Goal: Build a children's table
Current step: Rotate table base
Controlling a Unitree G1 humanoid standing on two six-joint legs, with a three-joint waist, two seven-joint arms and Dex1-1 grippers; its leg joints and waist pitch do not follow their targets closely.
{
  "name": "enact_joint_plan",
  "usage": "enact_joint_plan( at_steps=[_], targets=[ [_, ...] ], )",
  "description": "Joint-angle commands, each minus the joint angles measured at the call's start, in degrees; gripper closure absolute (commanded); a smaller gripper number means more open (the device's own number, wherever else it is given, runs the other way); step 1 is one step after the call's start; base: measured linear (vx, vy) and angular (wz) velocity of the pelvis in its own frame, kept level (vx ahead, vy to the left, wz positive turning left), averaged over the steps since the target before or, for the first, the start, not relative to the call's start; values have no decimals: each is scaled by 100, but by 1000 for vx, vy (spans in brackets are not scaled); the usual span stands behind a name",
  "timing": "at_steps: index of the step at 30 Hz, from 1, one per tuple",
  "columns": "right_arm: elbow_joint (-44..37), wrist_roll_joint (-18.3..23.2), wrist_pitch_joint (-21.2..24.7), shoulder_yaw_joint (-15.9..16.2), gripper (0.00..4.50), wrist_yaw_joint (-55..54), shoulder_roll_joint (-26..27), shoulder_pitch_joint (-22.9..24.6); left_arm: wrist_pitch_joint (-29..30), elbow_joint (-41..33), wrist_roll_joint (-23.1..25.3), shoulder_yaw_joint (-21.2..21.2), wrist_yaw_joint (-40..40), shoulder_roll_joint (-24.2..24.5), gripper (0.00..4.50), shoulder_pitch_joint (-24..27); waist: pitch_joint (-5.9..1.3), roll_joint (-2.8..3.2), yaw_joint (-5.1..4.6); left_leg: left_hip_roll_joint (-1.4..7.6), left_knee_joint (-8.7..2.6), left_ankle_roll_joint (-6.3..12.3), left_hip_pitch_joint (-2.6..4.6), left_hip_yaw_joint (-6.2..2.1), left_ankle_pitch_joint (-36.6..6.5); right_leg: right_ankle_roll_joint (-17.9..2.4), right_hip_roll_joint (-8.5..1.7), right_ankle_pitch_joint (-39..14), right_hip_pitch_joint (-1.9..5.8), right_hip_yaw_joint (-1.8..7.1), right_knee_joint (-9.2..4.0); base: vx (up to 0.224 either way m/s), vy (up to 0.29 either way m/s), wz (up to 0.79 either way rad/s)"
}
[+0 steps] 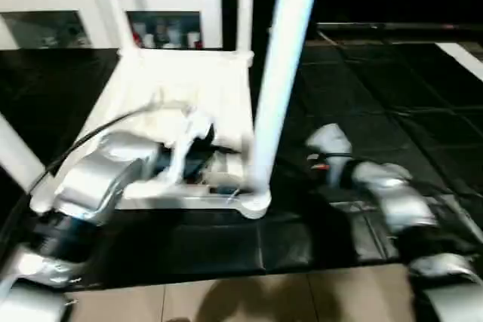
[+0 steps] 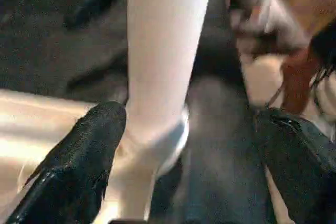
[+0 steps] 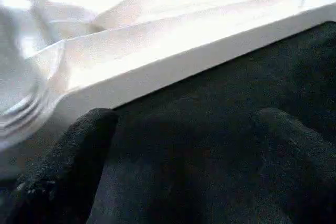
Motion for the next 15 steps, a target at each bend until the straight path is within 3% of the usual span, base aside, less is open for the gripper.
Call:
enact_joint_plan(
  at_steps=[1,5,6,11,15],
  targets=[
    [-207,74,98,16,0,209,-96,35,-224,135,235,-131,-54,37,3,-101,-395,49,2,109,-368,227,13,-1,-1081,-1029,-345,-1242,366,327,-411,0,0,0],
    [-861,226,362,196,0,884,-549,387,-962,972,791,-418,157,-16,31,-236,-393,31,58,96,-363,267,10,-3,-1125,-866,-335,-1502,363,315,-463,0,0,0],
    [-1087,304,480,229,0,1089,-668,502,-1196,1196,932,-481,196,-55,45,-268,-391,2,63,87,-367,292,-20,-10,-1066,-807,-335,-1516,384,311,-467,0,0,0],
    [-1985,703,1013,318,0,1736,-1023,900,-1639,1803,1081,-519,221,-330,85,-381,-423,16,102,117,-350,357,-26,-18,-959,-890,-366,-1343,377,302,-439,0,0,0],
    [-2291,843,1284,336,0,1878,-1092,1023,-1913,2139,1245,-590,242,-416,128,-470,-408,13,116,105,-350,344,-13,-17,-1043,-829,-370,-1659,361,296,-484,0,0,0]
  ],
)
